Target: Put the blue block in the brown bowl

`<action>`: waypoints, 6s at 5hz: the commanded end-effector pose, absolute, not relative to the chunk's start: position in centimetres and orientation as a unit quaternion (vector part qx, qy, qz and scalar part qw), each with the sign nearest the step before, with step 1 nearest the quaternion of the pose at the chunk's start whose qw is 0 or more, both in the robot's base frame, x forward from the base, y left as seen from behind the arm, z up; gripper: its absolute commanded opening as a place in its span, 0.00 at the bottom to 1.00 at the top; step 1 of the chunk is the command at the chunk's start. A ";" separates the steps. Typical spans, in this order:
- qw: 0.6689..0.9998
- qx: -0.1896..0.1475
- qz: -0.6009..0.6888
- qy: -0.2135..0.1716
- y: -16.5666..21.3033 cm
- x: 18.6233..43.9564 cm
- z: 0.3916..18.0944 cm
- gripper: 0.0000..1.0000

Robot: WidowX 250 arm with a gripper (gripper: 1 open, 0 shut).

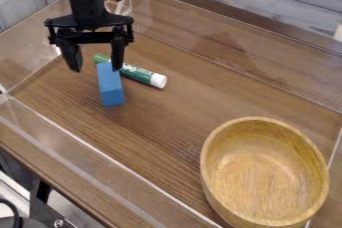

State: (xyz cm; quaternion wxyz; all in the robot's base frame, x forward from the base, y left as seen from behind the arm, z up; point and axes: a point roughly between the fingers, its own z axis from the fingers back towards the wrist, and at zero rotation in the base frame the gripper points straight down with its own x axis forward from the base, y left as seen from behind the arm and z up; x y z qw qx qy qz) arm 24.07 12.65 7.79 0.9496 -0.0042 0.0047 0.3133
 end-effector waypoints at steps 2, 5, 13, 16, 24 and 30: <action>0.952 0.005 0.307 -0.019 12.9 24.9 8.8 1.00; 0.938 -0.016 0.345 -0.017 11.6 25.2 6.7 1.00; 0.928 -0.035 0.370 -0.023 10.0 26.5 5.6 0.00; 0.930 -0.039 0.365 -0.026 9.7 27.1 6.8 0.00; 0.943 -0.044 0.324 -0.059 7.2 25.4 10.0 0.00; 0.960 -0.077 0.263 -0.058 -5.5 21.2 11.1 0.00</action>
